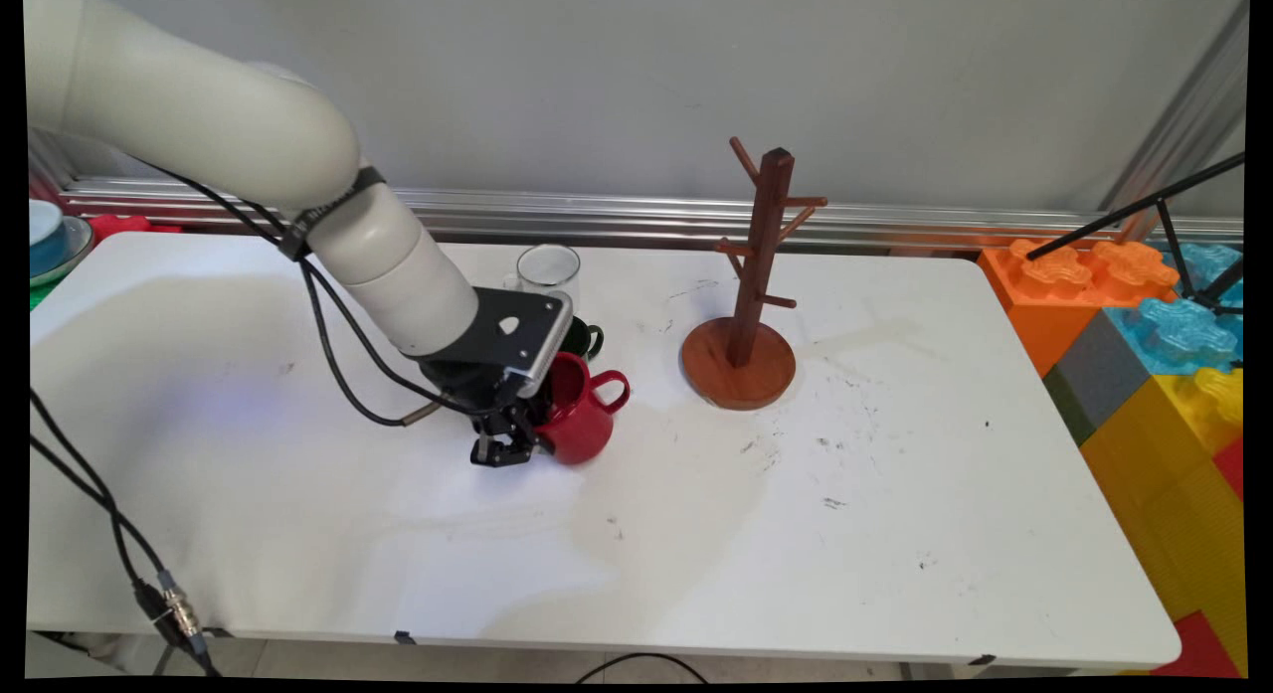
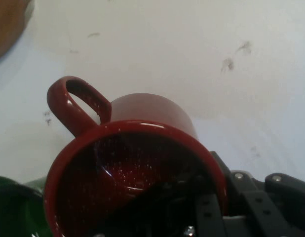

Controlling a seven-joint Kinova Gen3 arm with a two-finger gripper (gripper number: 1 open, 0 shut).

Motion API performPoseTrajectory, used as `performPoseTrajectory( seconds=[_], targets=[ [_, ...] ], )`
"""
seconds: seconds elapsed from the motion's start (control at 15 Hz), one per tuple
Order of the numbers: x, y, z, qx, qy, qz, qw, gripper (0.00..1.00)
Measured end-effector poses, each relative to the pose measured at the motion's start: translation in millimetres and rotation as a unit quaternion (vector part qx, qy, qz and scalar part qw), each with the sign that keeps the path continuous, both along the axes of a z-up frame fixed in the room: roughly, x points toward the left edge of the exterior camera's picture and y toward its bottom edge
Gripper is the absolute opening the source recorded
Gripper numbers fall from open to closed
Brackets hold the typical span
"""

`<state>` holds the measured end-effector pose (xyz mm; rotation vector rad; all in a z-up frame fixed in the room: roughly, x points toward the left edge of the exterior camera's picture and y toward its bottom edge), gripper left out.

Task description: Place the picked object on the table

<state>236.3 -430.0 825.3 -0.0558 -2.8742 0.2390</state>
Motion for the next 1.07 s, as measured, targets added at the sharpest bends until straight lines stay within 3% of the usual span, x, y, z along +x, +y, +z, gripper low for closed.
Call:
performPoseTrajectory(
  seconds=[0.47,0.53,1.07],
  targets=[
    [-15,-6,-14,0.007,-0.013,-0.012,0.9998,0.00],
    [-16,-6,-15,0.007,-0.014,-0.013,0.9998,1.00],
    [-22,-6,-17,0.010,0.000,-0.019,0.9998,1.00]
  ],
)
